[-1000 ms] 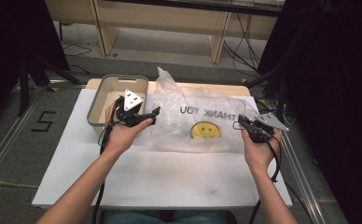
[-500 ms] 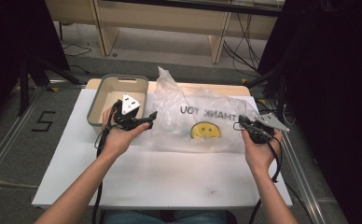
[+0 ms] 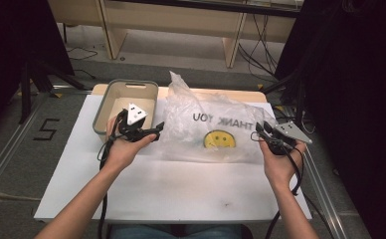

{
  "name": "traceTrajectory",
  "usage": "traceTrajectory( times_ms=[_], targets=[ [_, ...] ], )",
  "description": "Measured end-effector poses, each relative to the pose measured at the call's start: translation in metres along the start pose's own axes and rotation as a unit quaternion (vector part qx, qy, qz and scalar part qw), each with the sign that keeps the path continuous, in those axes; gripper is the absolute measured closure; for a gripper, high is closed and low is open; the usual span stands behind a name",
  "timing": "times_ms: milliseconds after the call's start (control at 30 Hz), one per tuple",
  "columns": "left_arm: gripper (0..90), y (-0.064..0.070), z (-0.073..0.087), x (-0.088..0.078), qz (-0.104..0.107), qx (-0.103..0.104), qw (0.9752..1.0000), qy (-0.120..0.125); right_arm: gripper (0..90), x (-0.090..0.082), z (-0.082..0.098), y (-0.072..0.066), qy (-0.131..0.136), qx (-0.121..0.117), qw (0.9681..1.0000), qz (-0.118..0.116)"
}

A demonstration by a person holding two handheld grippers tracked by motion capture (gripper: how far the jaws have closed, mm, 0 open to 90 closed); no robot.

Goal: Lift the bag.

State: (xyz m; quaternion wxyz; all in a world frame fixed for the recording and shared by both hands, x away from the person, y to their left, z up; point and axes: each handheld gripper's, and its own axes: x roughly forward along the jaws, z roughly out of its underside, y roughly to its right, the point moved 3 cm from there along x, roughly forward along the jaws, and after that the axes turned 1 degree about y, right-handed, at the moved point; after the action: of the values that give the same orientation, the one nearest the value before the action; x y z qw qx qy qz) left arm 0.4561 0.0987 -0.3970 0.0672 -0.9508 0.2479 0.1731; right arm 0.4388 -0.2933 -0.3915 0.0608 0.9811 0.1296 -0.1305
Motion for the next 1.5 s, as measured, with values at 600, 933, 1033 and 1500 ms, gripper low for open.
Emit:
traceTrajectory(
  times_ms=[600,933,1033,1500],
  targets=[
    [30.6,-0.002,0.006,-0.004,0.0,-0.001,1.0,-0.009,40.2,-0.001,-0.005,-0.004,0.018,-0.011,0.9996,-0.017],
    [30.4,-0.003,0.008,-0.005,0.0,-0.001,0.9999,-0.012,29.4,-0.007,-0.013,-0.005,0.038,-0.006,0.9988,-0.03],
    [30.4,-0.003,0.009,-0.006,0.0,0.0,0.9999,-0.012,25.7,-0.009,-0.015,-0.004,0.043,-0.006,0.9986,-0.031],
    [29.8,-0.007,0.016,-0.011,0.002,-0.002,0.9999,-0.016,23.4,-0.01,0.0,-0.005,0.014,-0.012,0.9987,-0.047]
  ],
)
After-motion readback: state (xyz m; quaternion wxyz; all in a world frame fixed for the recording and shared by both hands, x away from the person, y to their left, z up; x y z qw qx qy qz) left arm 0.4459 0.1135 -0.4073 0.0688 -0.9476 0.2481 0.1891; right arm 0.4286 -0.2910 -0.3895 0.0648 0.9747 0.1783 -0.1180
